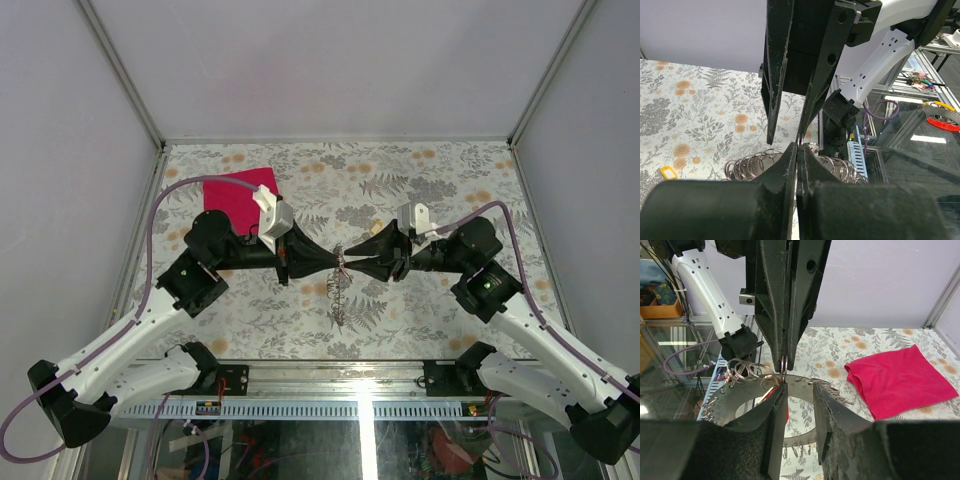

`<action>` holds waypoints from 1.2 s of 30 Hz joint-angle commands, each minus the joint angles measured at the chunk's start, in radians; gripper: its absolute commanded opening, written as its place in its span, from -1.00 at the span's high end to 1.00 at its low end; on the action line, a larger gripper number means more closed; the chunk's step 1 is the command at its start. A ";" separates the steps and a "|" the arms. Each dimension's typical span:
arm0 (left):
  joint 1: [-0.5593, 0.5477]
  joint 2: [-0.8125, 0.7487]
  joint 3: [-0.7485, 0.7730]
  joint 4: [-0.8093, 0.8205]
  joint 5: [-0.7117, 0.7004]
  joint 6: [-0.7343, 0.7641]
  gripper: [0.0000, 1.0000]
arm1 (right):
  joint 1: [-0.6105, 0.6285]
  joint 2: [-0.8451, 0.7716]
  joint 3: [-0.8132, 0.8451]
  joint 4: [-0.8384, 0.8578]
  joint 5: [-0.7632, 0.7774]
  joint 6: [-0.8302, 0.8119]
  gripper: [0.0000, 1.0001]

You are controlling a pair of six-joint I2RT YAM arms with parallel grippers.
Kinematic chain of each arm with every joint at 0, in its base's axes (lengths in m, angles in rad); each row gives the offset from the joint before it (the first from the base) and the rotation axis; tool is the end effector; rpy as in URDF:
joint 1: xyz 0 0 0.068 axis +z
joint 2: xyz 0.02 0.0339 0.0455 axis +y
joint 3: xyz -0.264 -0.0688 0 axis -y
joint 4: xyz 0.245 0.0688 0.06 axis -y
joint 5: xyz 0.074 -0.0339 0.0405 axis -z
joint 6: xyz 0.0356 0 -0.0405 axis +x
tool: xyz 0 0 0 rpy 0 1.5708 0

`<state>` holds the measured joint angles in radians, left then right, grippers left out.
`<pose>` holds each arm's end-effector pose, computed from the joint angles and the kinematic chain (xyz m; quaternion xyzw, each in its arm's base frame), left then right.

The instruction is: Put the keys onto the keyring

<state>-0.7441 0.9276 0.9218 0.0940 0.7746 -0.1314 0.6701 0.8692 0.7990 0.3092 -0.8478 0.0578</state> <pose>0.1347 -0.1579 0.3921 0.4542 0.5121 -0.5205 0.5105 0.1347 0.1408 0.3809 -0.4781 0.4394 0.4926 0.5794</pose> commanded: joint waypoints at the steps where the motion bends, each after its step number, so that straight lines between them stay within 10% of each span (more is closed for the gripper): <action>1: 0.003 0.003 0.048 0.080 0.011 -0.004 1.00 | 0.003 0.015 0.031 0.101 -0.036 0.029 0.35; 36: 0.003 -0.009 0.045 0.046 -0.024 0.018 1.00 | 0.040 -0.023 0.057 -0.008 -0.011 -0.039 0.35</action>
<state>-0.7441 0.9310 0.9375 0.0898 0.7673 -0.1299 0.6987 0.8768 0.8021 0.3065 -0.8730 0.0517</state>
